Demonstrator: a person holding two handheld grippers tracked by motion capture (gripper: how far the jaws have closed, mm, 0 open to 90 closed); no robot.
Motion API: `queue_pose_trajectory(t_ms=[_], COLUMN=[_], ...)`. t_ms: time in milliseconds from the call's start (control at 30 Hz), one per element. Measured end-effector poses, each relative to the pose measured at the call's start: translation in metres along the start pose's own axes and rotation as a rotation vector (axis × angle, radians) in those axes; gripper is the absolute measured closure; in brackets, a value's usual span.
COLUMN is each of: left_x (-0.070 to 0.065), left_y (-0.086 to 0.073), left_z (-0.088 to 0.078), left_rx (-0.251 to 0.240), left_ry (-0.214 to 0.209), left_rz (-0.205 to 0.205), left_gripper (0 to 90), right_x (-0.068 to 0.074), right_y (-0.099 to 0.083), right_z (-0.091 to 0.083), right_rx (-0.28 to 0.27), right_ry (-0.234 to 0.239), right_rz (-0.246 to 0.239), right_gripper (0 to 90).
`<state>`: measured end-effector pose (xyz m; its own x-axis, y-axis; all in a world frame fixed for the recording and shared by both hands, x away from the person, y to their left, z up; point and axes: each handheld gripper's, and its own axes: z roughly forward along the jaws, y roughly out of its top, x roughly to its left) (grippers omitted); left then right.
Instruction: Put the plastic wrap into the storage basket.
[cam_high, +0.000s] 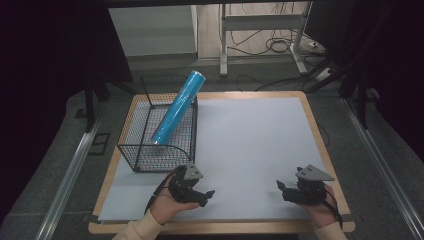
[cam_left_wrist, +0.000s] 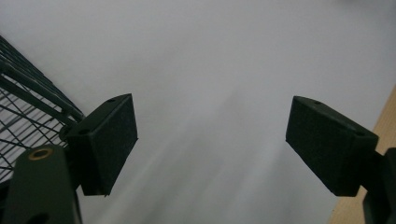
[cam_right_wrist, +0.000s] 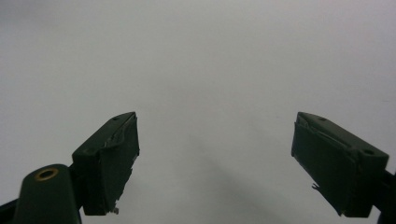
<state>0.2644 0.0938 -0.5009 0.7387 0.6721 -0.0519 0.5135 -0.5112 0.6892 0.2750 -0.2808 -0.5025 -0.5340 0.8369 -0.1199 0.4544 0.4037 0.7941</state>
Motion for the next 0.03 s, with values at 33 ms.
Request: queue_pose_trajectory(t_ms=[33], left_x=[0.0003], left_y=[0.0001], left_z=[0.0], left_rx=[-0.001], left_ry=[0.01], left_rz=[0.003], left_gripper=[16.5], right_x=[0.0003], right_y=[0.0009], right_z=[-0.0006], right_rx=[-0.005], right_ry=[0.005], right_rz=[0.003], right_gripper=[15.4])
